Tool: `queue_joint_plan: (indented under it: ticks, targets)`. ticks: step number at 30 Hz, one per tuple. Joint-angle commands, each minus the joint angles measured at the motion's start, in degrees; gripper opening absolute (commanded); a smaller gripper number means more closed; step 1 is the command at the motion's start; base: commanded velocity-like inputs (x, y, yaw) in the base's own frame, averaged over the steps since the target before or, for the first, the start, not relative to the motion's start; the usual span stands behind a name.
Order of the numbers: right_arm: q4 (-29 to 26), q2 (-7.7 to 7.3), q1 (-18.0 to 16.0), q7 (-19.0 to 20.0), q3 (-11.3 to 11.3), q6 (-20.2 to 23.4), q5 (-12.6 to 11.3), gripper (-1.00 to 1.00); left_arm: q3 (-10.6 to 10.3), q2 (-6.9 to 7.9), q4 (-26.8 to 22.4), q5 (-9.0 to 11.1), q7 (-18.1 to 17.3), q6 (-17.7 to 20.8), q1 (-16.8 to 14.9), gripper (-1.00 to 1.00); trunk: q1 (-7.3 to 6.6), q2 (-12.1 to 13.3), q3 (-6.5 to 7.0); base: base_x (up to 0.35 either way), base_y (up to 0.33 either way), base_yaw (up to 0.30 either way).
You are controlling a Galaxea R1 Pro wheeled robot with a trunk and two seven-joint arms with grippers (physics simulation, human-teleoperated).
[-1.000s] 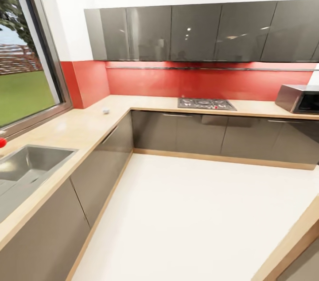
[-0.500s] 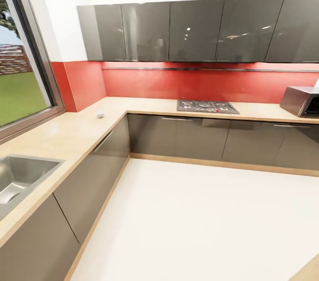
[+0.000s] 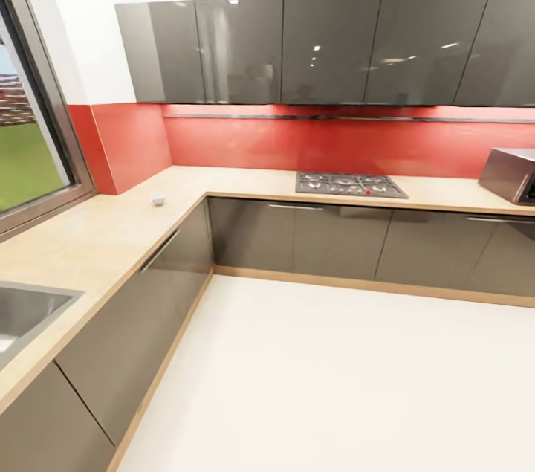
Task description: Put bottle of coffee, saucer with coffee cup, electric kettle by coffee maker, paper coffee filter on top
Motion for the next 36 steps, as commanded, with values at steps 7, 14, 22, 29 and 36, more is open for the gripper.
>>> queue_joint_plan:
  ticks: [7, 14, 22, 29, 36]
  targets:
    - [0.1, -0.01, 0.0, 0.2, 0.5, -0.2, -0.5, 1.00, 0.4, -0.05, -0.1, -0.5, 0.2, -0.1, 0.0, 1.00, 0.07, -0.1, -0.11, 0.336, -0.060, 0.000]
    - [0.1, 0.07, 0.0, 0.2, 0.5, -0.2, -0.5, 1.00, 0.4, -0.06, -0.1, -0.5, 0.1, -0.1, 0.0, 1.00, 0.07, -0.1, -0.11, 0.336, -0.095, 0.000]
    - [0.1, 0.08, 0.0, 0.2, 0.5, -0.2, -0.5, 1.00, 0.4, -0.15, -0.1, -0.5, 0.1, -0.1, 0.0, 1.00, 0.07, -0.1, -0.11, 0.336, -0.097, 0.000]
    - [0.1, 0.08, 0.0, 0.2, 0.5, -0.2, -0.5, 1.00, 0.4, -0.16, -0.1, -0.5, 0.1, -0.2, 0.0, 1.00, 0.07, -0.1, -0.11, 0.336, -0.052, 0.000]
    - [0.1, 0.08, 0.0, 0.2, 0.5, -0.2, -0.5, 1.00, 0.4, -0.34, -0.1, -0.4, 0.2, -0.2, 0.0, 1.00, 0.07, -0.1, -0.11, 0.336, -0.004, 0.000]
